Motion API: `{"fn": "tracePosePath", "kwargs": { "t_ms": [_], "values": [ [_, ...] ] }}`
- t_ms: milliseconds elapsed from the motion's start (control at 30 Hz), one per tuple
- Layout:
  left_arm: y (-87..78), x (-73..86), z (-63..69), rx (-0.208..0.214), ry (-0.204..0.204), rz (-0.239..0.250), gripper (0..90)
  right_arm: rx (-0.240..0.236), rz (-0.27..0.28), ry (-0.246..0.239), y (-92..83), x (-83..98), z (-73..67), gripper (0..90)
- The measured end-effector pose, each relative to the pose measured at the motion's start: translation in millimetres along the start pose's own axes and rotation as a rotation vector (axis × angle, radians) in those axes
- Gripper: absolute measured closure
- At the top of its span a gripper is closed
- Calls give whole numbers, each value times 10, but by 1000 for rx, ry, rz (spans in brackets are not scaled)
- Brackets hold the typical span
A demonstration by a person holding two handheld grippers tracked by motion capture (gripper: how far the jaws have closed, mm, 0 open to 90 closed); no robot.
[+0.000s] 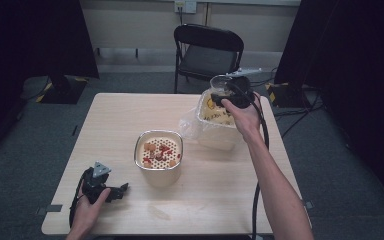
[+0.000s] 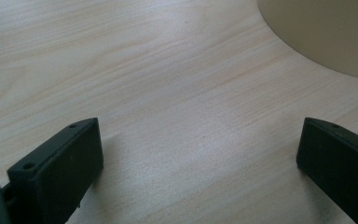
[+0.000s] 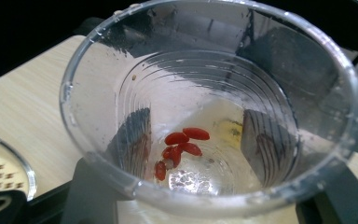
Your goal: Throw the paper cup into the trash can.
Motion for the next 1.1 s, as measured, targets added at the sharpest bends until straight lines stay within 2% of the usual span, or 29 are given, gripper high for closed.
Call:
{"fn": "tracePosePath", "kwargs": {
  "t_ms": [100,200,267,300,433,533,567,733,833,1100],
  "values": [
    [0,0,0,0,0,0,0,3,-16,26,87,56,87,420],
    [0,0,0,0,0,0,0,25,-31,42,146,104,160,398],
    [0,0,0,0,0,0,0,29,-46,52,181,133,196,326],
    [0,0,0,0,0,0,0,31,-49,64,188,140,207,321],
    [0,0,0,0,0,0,0,52,-65,58,215,168,223,202],
    [0,0,0,0,0,0,0,54,-61,60,224,184,229,180],
    [0,0,0,0,0,0,0,57,-62,70,225,195,237,145],
    [0,0,0,0,0,0,0,70,-60,69,196,201,261,144],
    [0,0,0,0,0,0,0,52,-41,86,167,204,255,145],
    [0,0,0,0,0,0,0,31,1,87,17,279,126,152]
  ]
}}
Point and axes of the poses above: each handheld gripper's, and its own axes: y roughly forward along the jaws, x roughly out of its underside, z roughly to its right, the point moved 4 cm from there along y, roughly forward along the jaws, and after that the axes turned 15 degrees about -y, right-handed, at the moved point
